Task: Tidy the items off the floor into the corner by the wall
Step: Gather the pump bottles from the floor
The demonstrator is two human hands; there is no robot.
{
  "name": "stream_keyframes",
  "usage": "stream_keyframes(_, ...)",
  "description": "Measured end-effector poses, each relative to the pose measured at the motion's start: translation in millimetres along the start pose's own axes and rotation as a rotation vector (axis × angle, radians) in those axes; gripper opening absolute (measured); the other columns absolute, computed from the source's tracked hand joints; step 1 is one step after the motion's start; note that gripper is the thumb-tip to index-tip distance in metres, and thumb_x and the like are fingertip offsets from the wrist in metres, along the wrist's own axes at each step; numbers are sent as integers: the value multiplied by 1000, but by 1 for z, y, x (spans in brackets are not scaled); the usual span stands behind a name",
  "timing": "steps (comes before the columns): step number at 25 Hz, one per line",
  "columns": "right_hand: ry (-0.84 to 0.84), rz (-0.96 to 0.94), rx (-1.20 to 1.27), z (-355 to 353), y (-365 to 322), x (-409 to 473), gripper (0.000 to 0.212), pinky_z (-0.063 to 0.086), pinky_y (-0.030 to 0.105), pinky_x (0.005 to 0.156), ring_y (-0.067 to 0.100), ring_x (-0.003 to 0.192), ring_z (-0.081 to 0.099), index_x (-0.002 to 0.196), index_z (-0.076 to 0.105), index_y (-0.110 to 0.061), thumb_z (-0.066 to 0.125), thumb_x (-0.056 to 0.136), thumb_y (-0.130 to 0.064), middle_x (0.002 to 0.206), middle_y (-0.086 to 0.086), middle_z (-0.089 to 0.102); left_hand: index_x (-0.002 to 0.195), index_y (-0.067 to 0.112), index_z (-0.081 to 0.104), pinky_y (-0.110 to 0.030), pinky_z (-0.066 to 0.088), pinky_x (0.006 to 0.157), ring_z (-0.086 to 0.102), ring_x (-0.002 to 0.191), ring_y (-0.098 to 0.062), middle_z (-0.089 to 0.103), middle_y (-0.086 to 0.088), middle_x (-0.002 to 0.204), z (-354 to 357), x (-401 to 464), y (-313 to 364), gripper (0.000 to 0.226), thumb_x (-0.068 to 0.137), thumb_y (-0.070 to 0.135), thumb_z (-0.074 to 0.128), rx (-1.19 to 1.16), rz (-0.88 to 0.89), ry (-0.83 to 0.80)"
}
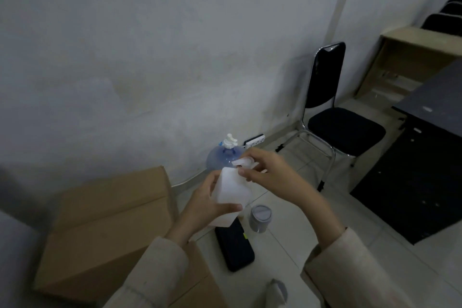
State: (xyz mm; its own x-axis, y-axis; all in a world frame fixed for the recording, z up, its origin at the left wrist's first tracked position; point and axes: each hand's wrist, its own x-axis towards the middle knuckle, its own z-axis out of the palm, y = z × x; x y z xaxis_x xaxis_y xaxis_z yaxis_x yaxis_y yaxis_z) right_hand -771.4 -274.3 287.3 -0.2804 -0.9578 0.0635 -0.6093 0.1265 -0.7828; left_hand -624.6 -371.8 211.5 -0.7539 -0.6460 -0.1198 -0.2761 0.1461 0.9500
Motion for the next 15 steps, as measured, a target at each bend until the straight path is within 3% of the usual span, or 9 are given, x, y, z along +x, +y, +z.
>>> stream_keyframes(4, -88, -15, -64, -53, 53, 55, 10, 55, 42, 77, 16, 77, 65, 86, 58, -20, 59, 86, -30, 87, -3, 62, 103, 47, 42, -40, 51, 88, 51, 107, -18, 53, 11, 112, 40, 73, 5, 65, 56, 28, 83, -10, -36, 84)
stream_keyframes(8, -135, -26, -83, -89, 91, 105, 12, 56, 38, 75, 11, 74, 65, 86, 58, -19, 59, 86, -31, 83, -1, 65, 118, 34, 43, -13, 42, 75, 49, 110, -13, 52, 5, 120, 67, 132, 14, 64, 67, 22, 80, -78, -71, 154)
stream_keyframes(11, -163, 10, -73, -103, 128, 138, 7, 56, 43, 74, 15, 74, 65, 83, 57, -21, 60, 86, -27, 81, 1, 64, 120, 30, 45, -4, 41, 72, 48, 112, -8, 52, 6, 121, 82, 169, 10, 57, 73, 16, 75, -123, -98, 187)
stream_keyframes(15, -106, 108, 21, -109, 174, 172, 6, 54, 49, 77, 25, 79, 65, 81, 56, -25, 62, 83, -25, 81, 1, 63, 115, 25, 51, -12, 45, 80, 53, 113, -17, 55, 1, 117, 90, 216, 2, 38, 83, 12, 64, -154, -152, 226)
